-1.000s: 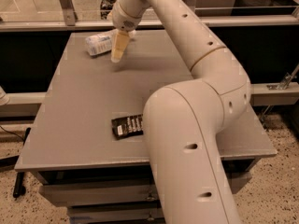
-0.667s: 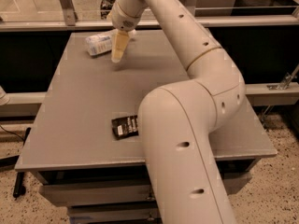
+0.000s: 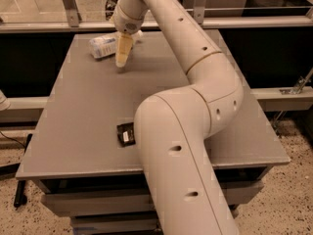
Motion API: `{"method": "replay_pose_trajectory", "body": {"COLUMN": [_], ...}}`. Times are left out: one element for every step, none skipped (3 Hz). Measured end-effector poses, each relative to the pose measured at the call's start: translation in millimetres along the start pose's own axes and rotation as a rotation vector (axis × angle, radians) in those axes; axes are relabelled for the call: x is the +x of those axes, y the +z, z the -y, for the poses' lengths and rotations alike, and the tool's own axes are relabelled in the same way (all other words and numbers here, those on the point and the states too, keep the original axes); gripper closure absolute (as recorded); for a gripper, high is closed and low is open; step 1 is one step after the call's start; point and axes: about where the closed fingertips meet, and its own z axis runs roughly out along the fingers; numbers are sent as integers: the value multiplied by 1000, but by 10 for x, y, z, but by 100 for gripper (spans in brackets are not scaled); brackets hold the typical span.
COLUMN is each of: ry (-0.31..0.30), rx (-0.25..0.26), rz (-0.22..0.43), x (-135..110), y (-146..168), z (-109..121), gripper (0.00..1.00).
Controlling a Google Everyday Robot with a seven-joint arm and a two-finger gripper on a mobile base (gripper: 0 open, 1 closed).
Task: Place blue plastic bottle upright
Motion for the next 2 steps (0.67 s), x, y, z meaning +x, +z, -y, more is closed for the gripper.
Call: {"method": "replay_pose_trajectory", "body": {"ry": [-13, -18], "rx": [-19, -31], "rz": [-1, 6], "x": [-30, -46], "y": [76, 134], "z": [-11, -20], "gripper": [0, 18]}}
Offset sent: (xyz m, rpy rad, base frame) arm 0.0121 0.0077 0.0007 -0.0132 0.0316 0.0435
